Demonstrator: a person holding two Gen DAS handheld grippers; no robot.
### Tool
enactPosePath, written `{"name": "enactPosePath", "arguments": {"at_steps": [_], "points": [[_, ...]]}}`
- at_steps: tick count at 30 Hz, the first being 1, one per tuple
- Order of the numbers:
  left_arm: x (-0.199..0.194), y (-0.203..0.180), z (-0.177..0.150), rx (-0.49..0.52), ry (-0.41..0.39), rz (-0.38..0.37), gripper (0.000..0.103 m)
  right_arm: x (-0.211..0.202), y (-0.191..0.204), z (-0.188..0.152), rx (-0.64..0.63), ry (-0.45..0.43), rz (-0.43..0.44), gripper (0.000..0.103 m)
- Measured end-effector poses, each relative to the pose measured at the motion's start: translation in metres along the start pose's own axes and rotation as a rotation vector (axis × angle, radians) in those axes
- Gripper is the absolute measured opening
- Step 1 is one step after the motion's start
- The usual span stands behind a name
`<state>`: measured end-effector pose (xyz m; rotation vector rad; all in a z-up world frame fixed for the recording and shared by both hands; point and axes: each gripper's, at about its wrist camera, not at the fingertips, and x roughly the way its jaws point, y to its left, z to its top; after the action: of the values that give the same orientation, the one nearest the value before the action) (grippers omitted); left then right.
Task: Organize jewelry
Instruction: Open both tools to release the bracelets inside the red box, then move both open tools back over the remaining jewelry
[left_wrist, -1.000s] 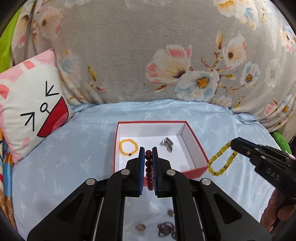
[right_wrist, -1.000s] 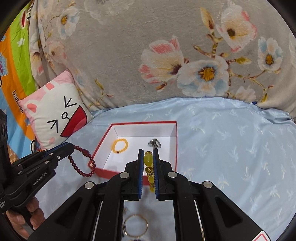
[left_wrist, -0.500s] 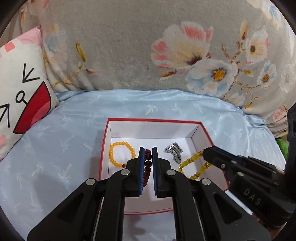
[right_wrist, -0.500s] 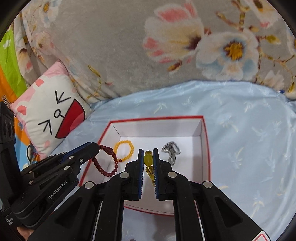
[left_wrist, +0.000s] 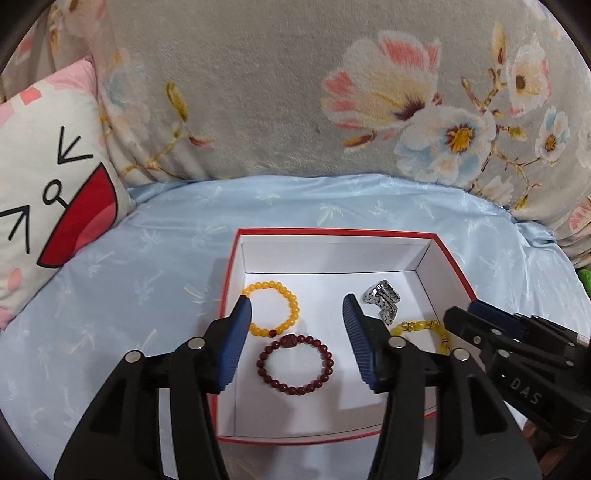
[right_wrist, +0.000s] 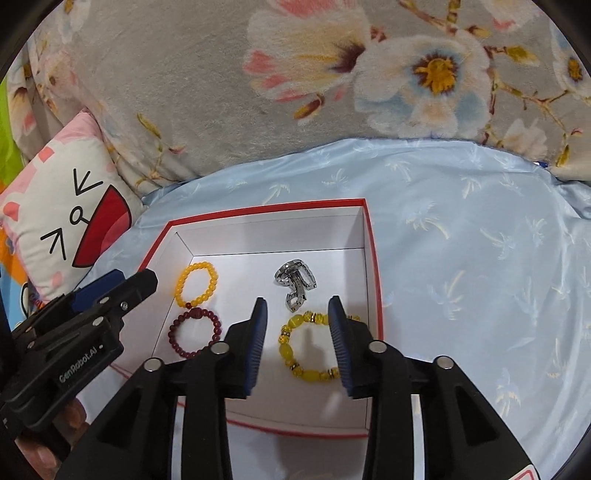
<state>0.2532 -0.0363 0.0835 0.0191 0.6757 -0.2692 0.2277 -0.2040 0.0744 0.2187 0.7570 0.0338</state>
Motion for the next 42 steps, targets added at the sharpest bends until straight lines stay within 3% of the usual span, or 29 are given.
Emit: {"name": "enactPosePath", "arguments": {"at_steps": [13, 42], "points": [[-0.044, 0.027, -0.052, -0.056, 0.034, 0.025, 0.051, -0.046, -0.003, -0.056, -0.012, -0.001, 0.000, 0.039], [-0.103, 0.015, -0.166, -0.046, 0.173, 0.029, 0.051, -0.120, -0.032, -0.174, 0.053, 0.086, -0.068, 0.039]]}}
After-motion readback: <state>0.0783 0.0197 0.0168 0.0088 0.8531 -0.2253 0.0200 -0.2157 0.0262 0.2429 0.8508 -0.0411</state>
